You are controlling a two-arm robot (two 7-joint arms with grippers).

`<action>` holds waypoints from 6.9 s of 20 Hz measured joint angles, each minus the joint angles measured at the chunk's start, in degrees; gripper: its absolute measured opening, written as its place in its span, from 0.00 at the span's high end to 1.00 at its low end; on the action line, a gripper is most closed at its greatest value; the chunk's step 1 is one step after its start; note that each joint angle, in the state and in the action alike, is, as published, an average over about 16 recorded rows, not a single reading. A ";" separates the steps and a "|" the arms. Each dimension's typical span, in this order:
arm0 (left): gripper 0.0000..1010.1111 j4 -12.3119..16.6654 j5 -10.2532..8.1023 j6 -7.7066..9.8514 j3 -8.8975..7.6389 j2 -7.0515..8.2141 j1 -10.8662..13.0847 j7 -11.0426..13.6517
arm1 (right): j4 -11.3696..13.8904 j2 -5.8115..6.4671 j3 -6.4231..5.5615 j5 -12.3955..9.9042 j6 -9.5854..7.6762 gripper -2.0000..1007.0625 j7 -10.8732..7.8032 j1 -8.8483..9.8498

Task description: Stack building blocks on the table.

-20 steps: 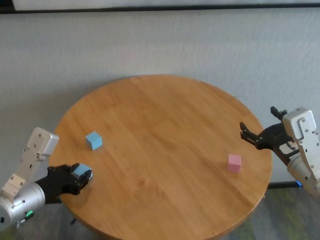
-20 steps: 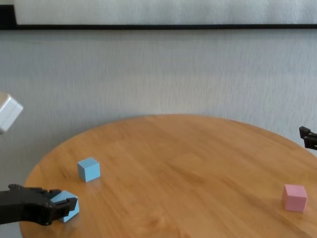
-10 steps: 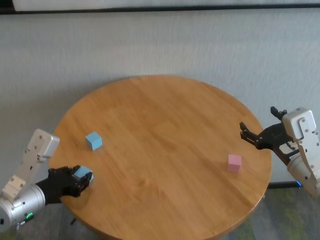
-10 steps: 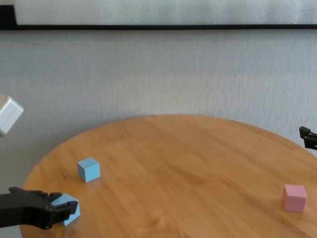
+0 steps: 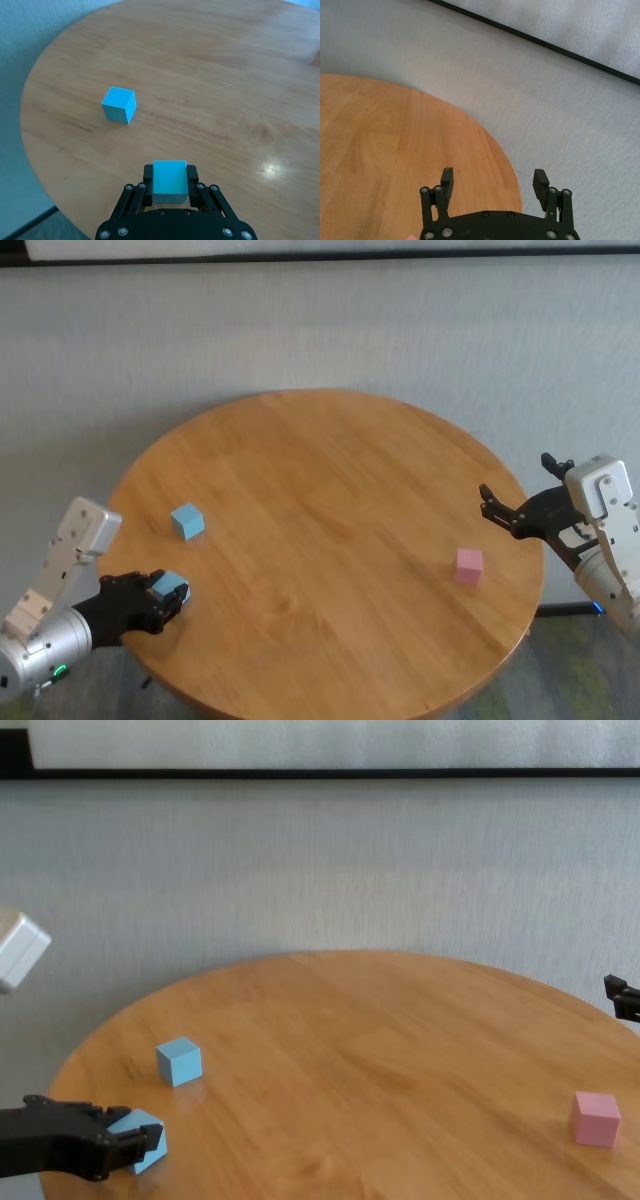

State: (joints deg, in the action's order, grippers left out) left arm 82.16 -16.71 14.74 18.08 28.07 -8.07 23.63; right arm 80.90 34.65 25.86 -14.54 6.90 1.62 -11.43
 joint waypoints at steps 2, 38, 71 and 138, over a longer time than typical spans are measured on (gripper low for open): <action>0.60 -0.02 0.03 -0.52 0.21 0.16 -0.30 0.49 | 0.00 0.00 0.00 0.00 0.00 0.00 0.00 0.00; 0.60 -14.17 3.26 -8.52 16.71 -5.14 -19.73 15.16 | 0.00 0.00 0.00 0.00 0.00 0.00 0.00 0.00; 0.60 -21.62 2.05 -9.17 19.27 -8.91 -22.72 15.53 | 0.00 0.00 0.00 0.00 0.00 0.00 0.00 0.00; 0.01 -3.99 0.19 -19.62 0.38 -9.11 -8.51 -13.76 | 15.59 -4.86 -5.99 -13.76 -23.13 0.00 2.83 8.32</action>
State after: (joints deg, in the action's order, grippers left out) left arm 78.17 -16.52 -4.88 18.46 18.96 -16.58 9.87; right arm 96.49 29.79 19.87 -28.30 -16.23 4.45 -3.11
